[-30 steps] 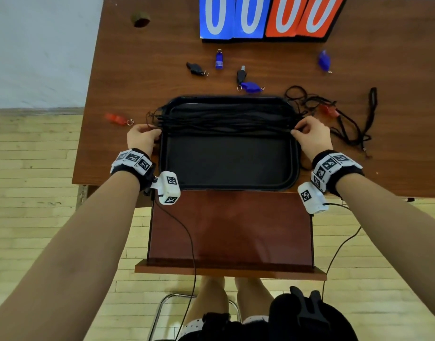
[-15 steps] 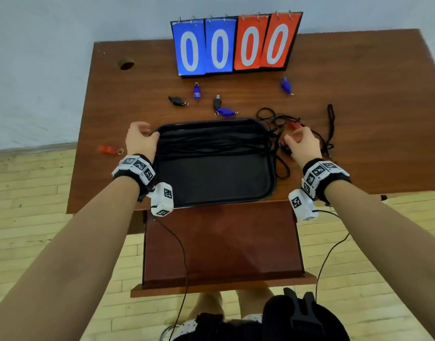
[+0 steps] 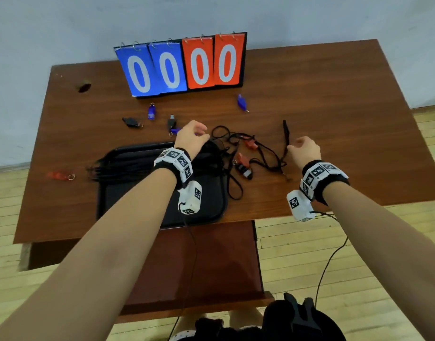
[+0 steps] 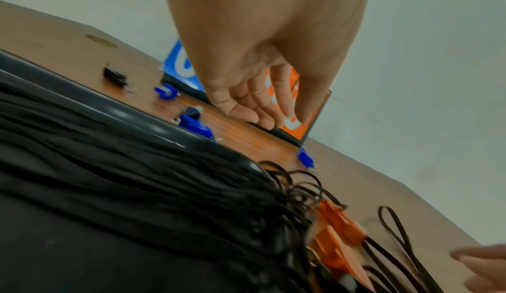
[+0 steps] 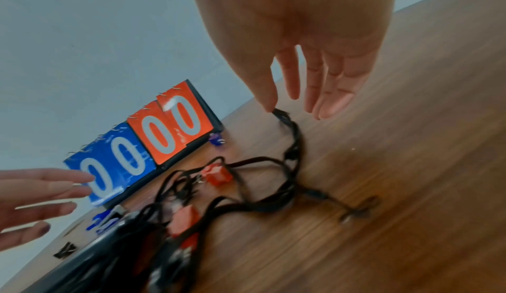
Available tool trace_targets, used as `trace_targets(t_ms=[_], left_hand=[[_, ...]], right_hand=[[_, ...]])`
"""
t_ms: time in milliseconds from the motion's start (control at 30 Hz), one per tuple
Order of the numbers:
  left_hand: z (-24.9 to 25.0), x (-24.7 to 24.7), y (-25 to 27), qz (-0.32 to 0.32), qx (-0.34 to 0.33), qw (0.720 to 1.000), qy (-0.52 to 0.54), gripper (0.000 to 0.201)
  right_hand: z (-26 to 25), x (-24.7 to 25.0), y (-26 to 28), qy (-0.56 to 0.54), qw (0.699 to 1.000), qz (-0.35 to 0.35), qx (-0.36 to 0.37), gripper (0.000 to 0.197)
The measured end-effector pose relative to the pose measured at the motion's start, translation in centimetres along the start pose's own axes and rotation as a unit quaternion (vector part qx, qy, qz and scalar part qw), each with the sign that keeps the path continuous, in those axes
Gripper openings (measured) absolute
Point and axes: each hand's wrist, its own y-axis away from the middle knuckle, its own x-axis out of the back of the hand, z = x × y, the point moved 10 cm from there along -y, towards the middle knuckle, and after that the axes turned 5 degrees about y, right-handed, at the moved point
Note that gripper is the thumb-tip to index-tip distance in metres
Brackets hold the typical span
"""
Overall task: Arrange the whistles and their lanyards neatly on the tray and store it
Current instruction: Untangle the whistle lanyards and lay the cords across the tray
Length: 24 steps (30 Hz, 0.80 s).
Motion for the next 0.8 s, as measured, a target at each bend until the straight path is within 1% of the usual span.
trace_targets(t_ms=[100, 167, 300, 367, 433, 500, 567, 633, 667, 700, 733, 800], left_hand=[[1.0, -4.5, -0.5, -0.037, -0.005, 0.999, -0.019, 0.022], [1.5, -7.2, -0.3, -0.055, -0.005, 0.998, -0.026, 0.021], [2.6, -11.1, 0.2, -0.078, -0.009, 0.996, -0.028, 0.019], [2.9, -12.7, 0.4, -0.093, -0.011, 0.995, -0.024, 0.017], [3.2, -13.8, 0.7, -0.109, -0.011, 0.994, -0.027, 0.018], [3.6, -14.9, 0.8, -0.13, 0.005, 0.991, -0.025, 0.025], [4.4, -16.5, 1.0, -0.175, 0.021, 0.984, -0.023, 0.043], [5.9, -18.2, 1.6, -0.222, 0.026, 0.975, -0.01, 0.064], [6.9, -18.8, 2.0, -0.239, 0.027, 0.97, 0.012, 0.069], [8.1, -19.3, 2.3, -0.25, 0.028, 0.967, 0.037, 0.07], [9.2, -19.6, 2.5, -0.252, 0.02, 0.966, 0.05, 0.065], [11.4, -19.2, 2.5, -0.233, -0.023, 0.972, 0.028, 0.048]], right_hand=[[0.7, -0.9, -2.4, 0.029, 0.999, -0.04, 0.015, 0.054], [1.1, -1.6, -3.5, 0.05, 0.997, -0.053, 0.015, 0.052], [1.0, -2.0, -4.5, 0.068, 0.997, -0.018, 0.038, 0.032], [0.8, -2.6, -4.7, 0.07, 0.996, -0.035, 0.053, 0.021], [0.6, -2.6, -4.5, 0.033, 0.996, -0.059, 0.062, 0.017], [-0.3, -1.2, -4.0, -0.025, 0.994, -0.063, 0.085, 0.017], [-1.8, 0.7, -3.3, -0.074, 0.988, -0.061, 0.125, 0.012], [-3.7, 2.3, -2.4, -0.147, 0.973, -0.085, 0.159, 0.004], [-4.6, 3.2, -2.0, -0.187, 0.962, -0.094, 0.174, 0.008], [-5.5, 4.2, -1.6, -0.224, 0.951, -0.101, 0.189, 0.014], [-6.3, 5.3, -1.2, -0.254, 0.941, -0.103, 0.2, 0.018], [-7.7, 7.4, -0.3, -0.292, 0.927, -0.098, 0.213, 0.02]])
